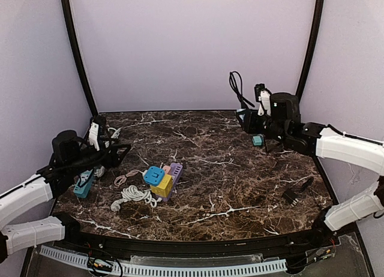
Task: Insert the plug
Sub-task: Adjust the plug.
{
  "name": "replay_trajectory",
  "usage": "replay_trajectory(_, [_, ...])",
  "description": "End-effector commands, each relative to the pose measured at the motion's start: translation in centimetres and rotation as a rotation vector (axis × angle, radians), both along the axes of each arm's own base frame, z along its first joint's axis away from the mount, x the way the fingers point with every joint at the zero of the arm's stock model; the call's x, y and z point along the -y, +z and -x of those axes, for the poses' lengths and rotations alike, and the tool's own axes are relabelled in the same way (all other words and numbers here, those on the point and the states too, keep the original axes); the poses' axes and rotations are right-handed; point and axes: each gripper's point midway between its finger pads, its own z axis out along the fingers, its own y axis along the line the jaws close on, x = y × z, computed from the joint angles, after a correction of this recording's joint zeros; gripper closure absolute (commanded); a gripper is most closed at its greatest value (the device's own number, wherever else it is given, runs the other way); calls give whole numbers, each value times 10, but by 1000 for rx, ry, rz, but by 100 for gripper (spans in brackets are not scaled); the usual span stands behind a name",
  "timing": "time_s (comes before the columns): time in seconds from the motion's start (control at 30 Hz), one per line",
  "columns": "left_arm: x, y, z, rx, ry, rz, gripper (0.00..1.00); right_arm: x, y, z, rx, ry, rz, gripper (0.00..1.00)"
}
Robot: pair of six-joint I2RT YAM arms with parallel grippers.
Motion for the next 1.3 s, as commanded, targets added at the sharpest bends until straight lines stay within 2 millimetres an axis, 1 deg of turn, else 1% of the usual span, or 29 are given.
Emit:
replay_trajectory(0.0, [28,73,-8,241,-148,-148,28,-83,122,57,525,382,-120,96])
replay_trajectory(0.03, [34,101,-8,296,-174,-145,28,-99,132,71,591,446,-110,98])
replay_trajectory(0.07, [45,106,-9,310,-213,-162,27,-113,141,83,657,488,-76,100])
replay_trajectory(0.1, [54,134,-4,352,-256,-138,27,-125,145,93,735,506,1,100])
replay_trajectory(0.13, [60,139,-6,336,-277,-122,26,-134,147,97,784,486,57,100])
replay_trajectory(0.17, [68,164,0,343,-314,-76,25,-141,148,99,831,454,122,100])
replay_trajectory(0.2, [75,166,0,322,-336,-63,25,-147,148,102,868,425,171,100])
replay_trajectory(0.23, [85,181,10,316,-387,-35,25,-152,150,103,901,394,210,100])
replay_trajectory(0.27, [94,192,15,325,-425,-24,24,-159,149,105,925,382,238,100])
replay_trajectory(0.3, [107,185,28,293,-483,-35,23,-166,148,104,932,375,258,100])
replay_trajectory(0.33, [116,187,33,289,-515,-37,22,-173,146,103,930,372,272,100])
replay_trajectory(0.37, [127,184,45,264,-557,-33,20,-180,144,102,922,374,284,100])
replay_trajectory(0.43, [138,182,48,210,-562,-4,19,-193,139,104,920,386,303,100])
replay_trajectory(0.5, [143,180,42,175,-536,12,18,-201,138,110,937,385,306,100])
replay_trajectory(0.57, [143,177,37,171,-513,3,20,-209,138,117,943,383,292,100])
replay_trajectory(0.63, [146,171,35,160,-511,-8,22,-213,140,115,925,360,276,100])
replay_trajectory(0.7, [150,167,37,158,-533,-11,23,-218,141,111,901,343,242,100])
replay_trajectory(0.8, [155,170,37,172,-542,-7,23,-234,137,117,901,397,220,100])
replay_trajectory(0.83, [155,171,33,172,-525,-8,27,-239,135,122,913,420,218,100])
replay_trajectory(0.87, [155,172,31,175,-519,-11,34,-243,134,127,926,436,215,100])
replay_trajectory(0.93, [154,171,28,171,-500,-19,41,-247,132,133,946,455,217,100])
replay_trajectory(0.97, [152,170,25,164,-481,-22,43,-249,131,134,949,464,222,100])
replay_trajectory(1.03, [151,166,24,141,-469,-21,50,-251,129,137,955,481,228,100])
replay_trajectory(1.07, [151,165,24,135,-469,-21,56,-251,128,139,959,487,227,100])
replay_trajectory(1.13, [151,159,24,116,-472,-29,64,-250,131,142,972,487,219,100])
replay_trajectory(1.17, [150,156,23,105,-462,-36,65,-249,133,142,976,482,217,100])
replay_trajectory(1.2, [150,149,22,73,-455,-44,66,-247,135,143,981,476,216,100])
replay_trajectory(1.23, [148,141,21,42,-444,-59,64,-246,137,142,984,470,217,100])
replay_trajectory(1.27, [148,135,20,12,-437,-61,59,-245,137,142,988,467,223,100])
